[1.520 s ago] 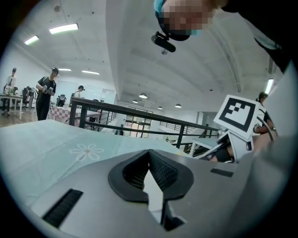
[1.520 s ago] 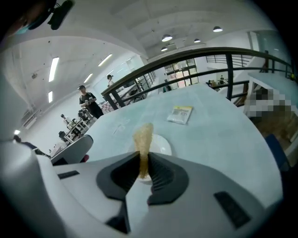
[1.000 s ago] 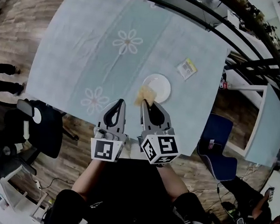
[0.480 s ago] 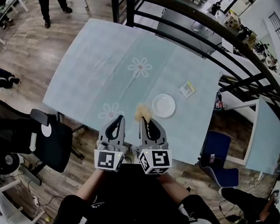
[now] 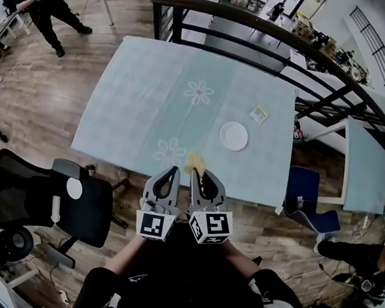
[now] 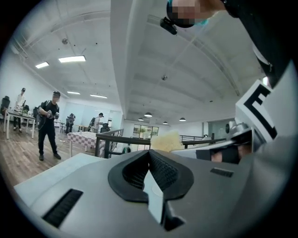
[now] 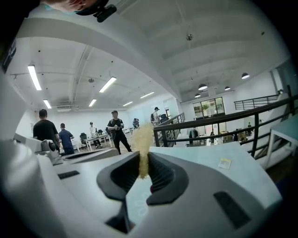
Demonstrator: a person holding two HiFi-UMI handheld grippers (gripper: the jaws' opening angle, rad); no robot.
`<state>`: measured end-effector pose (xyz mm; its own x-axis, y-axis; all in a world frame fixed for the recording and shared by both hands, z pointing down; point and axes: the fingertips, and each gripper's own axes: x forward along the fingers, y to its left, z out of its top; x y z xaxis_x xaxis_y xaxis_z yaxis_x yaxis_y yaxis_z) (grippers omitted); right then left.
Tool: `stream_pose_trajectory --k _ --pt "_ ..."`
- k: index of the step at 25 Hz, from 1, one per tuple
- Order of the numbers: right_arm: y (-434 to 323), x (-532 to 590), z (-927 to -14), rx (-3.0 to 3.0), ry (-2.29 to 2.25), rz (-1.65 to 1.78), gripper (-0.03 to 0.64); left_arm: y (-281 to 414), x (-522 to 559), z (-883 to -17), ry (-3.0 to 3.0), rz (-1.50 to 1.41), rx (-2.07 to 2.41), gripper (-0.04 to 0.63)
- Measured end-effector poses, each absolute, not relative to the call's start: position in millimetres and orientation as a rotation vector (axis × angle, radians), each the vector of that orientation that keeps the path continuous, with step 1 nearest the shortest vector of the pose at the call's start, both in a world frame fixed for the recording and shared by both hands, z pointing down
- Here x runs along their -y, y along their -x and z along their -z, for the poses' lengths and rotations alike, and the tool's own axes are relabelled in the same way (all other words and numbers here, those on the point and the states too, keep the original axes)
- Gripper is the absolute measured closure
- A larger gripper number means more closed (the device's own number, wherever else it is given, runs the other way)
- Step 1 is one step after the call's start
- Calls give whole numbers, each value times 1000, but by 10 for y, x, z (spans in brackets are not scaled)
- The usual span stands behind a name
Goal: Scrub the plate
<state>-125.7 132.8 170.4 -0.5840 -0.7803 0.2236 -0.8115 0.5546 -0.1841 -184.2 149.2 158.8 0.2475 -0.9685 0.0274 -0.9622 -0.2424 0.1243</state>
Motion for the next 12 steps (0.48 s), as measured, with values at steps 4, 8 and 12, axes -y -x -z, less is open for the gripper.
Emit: stream_pose_trajectory --k 4,8,12 --pt "1245 -1493 -1464 2654 -1481 -342 565 1761 -1631 -1503 -2482 46 1705 583" --pt "982 -1562 -1395 2571 -1674 -300 565 1619 -1648 -1409 -2566 68 1593 583" --pt "735 -1845 -1492 2510 -1811 -262 565 1402 -1857 -1433 -2652 68 1514 583"
